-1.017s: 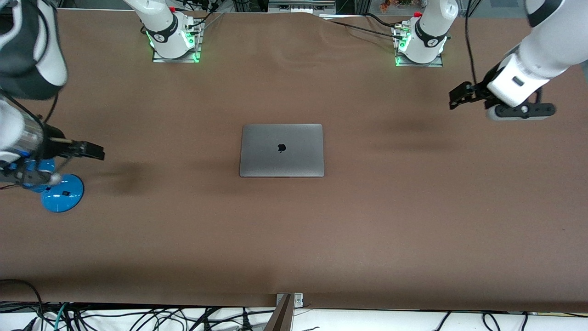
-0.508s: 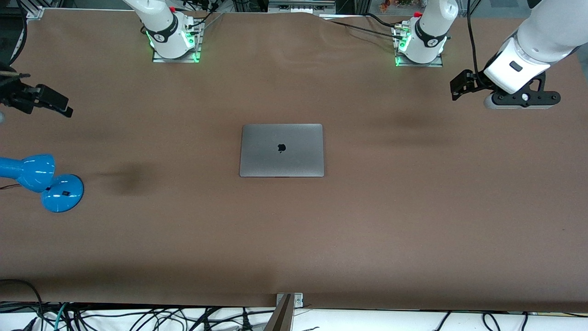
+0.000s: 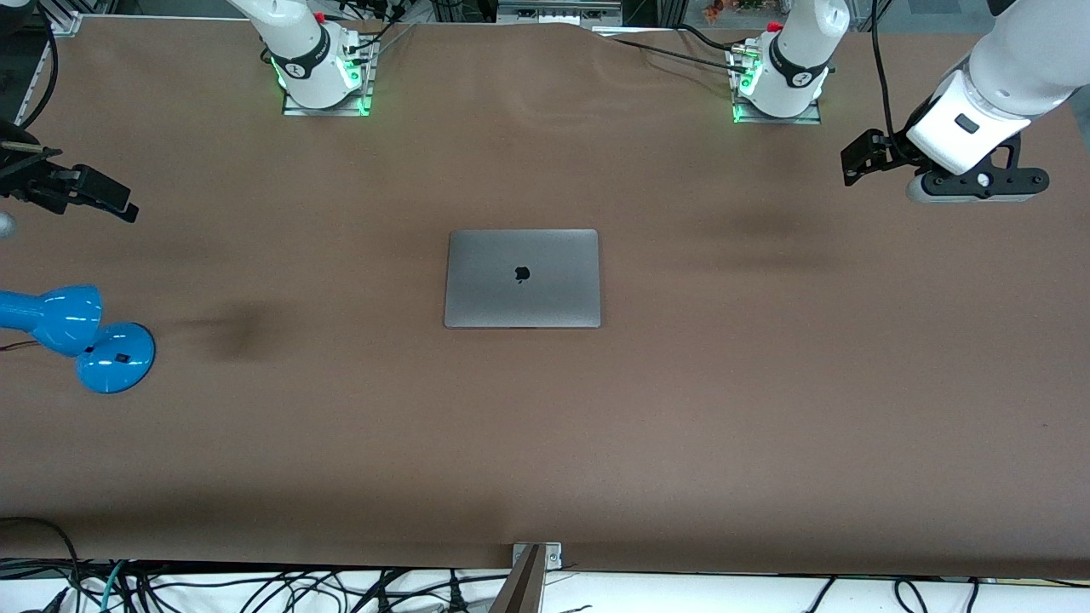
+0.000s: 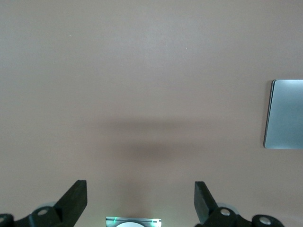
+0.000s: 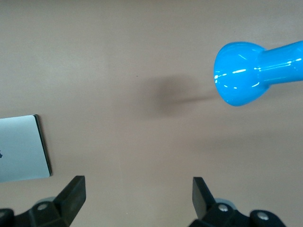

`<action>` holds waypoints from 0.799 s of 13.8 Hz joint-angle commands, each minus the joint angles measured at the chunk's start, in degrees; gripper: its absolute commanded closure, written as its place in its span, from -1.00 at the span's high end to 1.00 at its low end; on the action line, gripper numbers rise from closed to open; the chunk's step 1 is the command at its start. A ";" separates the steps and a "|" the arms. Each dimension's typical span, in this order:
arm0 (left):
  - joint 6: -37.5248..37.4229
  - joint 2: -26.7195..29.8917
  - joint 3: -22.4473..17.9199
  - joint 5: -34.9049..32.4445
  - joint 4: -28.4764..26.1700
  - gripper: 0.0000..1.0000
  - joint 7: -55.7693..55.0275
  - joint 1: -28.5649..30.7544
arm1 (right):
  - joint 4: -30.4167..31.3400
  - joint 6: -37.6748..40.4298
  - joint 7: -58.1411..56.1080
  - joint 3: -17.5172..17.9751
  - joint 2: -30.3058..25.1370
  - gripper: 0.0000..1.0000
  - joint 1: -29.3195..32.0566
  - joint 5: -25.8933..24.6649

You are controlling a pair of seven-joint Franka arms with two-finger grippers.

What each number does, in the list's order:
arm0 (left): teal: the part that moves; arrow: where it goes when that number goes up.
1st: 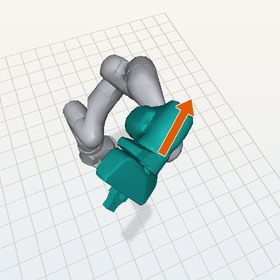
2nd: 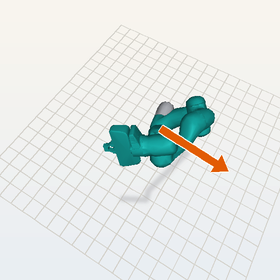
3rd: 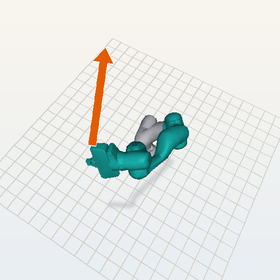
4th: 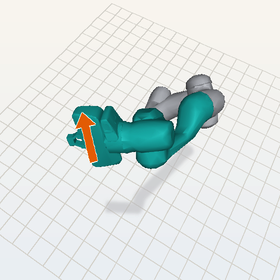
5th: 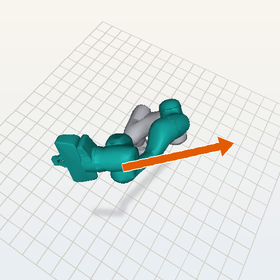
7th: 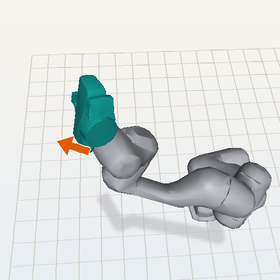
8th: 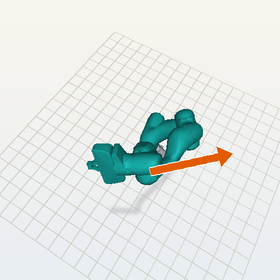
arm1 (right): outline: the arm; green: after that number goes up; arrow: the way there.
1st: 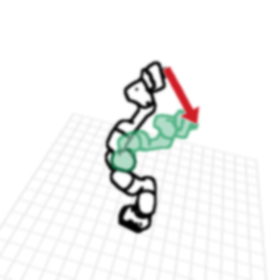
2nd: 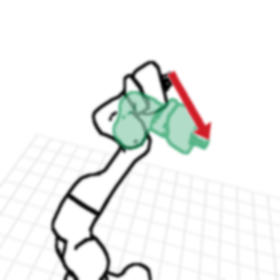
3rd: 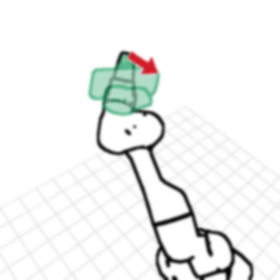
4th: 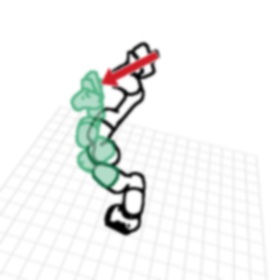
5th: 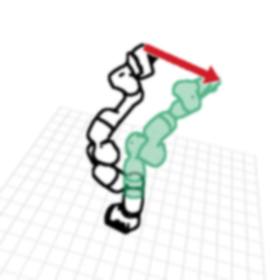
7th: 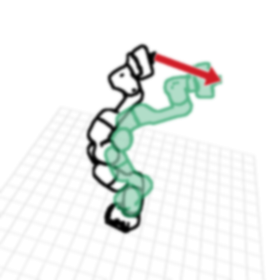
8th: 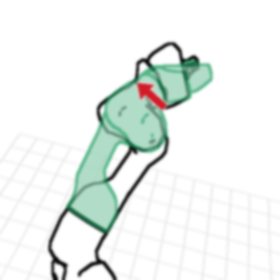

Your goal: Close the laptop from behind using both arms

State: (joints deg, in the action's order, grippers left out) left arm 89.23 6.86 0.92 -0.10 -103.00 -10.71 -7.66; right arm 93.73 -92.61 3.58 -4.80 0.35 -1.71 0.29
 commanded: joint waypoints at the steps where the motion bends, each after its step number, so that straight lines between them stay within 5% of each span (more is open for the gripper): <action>1: -1.51 -0.35 -1.45 -0.43 1.58 1.00 2.61 0.01 | 0.41 -0.47 0.46 -0.38 -0.52 1.00 -0.05 -0.12; 11: -1.86 -0.35 -0.84 1.24 1.84 1.00 3.86 2.21 | 0.14 -0.20 0.55 -0.21 -0.17 1.00 -0.22 0.06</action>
State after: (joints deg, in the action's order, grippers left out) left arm 88.85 6.86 -0.45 0.13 -102.72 -8.31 -6.21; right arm 93.73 -92.65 3.59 -4.95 0.39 -1.74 0.29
